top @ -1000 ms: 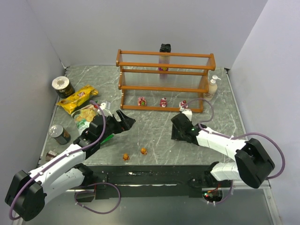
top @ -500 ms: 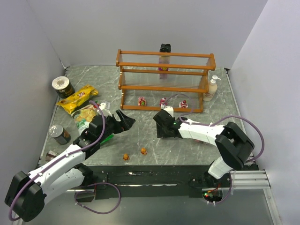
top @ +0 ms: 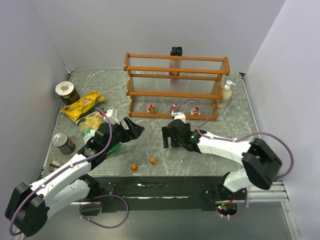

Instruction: Place and organize the plastic toys onto the shelf

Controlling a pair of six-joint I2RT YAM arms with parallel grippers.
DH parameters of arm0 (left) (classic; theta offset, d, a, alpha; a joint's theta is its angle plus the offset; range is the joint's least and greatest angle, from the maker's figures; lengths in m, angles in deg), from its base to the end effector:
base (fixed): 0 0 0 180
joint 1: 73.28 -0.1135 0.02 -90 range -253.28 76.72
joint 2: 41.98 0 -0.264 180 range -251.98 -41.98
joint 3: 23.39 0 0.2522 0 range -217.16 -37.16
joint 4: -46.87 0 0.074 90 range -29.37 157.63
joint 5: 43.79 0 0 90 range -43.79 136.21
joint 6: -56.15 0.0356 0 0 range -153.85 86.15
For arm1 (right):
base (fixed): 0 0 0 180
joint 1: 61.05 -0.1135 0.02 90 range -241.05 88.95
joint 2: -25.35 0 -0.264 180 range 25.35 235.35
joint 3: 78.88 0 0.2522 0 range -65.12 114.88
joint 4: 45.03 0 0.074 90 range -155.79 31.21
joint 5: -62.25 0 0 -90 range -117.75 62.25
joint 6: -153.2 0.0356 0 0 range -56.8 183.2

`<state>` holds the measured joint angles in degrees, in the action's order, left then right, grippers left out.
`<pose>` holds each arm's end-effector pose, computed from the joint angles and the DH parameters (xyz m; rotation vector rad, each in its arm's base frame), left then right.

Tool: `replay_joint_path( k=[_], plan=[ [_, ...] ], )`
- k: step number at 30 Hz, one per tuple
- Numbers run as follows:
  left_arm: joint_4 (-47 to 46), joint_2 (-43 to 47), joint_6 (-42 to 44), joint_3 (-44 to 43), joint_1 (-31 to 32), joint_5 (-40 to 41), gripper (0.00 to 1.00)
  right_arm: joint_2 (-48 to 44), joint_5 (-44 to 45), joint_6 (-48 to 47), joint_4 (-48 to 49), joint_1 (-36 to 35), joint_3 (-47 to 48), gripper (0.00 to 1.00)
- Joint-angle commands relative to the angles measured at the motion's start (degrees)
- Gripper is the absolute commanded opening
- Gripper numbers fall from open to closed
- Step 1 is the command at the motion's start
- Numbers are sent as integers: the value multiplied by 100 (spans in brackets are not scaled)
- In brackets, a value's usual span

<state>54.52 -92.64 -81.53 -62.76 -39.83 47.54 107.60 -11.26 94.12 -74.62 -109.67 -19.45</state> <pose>0.1704 -0.1115 0.2327 -0.2661 1.9967 -0.9176 0.1945 0.2055 0.1916 -0.2573 2.4376 0.2603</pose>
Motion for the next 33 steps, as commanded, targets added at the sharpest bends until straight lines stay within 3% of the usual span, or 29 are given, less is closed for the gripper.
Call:
replay_joint_path(
  k=[1, 3, 9, 11, 12, 14, 15, 18, 22, 33],
  plan=[
    [-75, 152, 57, 12, -23, 35, 96, -701, 266, -192, 477, -25, -330, 100],
    [-66, 170, 49, 12, -23, 52, 96, -1079, 424, -69, 450, -16, -540, 98],
    [-39, 231, 31, 21, -23, 96, 96, -2117, 417, 256, 617, -25, -1218, 71],
    [-48, 231, 39, 29, -23, 105, 96, -2170, 267, 423, 599, -25, -1314, 58],
    [-48, 231, 31, 38, -23, 105, 96, -2170, 241, 467, 608, -25, -1341, 43],
    [-48, 205, 31, 29, -23, 105, 96, -2039, 75, 581, 625, -33, -1376, 29],
    [-57, 196, 31, 29, -23, 96, 96, -1977, 13, 608, 660, -33, -1385, 18],
    [-75, 152, 31, 29, -23, 79, 96, -1521, -76, 722, 416, -33, -1114, 6],
    [-66, 126, 40, 12, -23, 87, 96, -827, -198, 723, 370, -86, -735, 0],
    [-31, 152, 48, 12, -23, 140, 96, -61, -392, 573, 775, -104, -217, 0]
  ],
)
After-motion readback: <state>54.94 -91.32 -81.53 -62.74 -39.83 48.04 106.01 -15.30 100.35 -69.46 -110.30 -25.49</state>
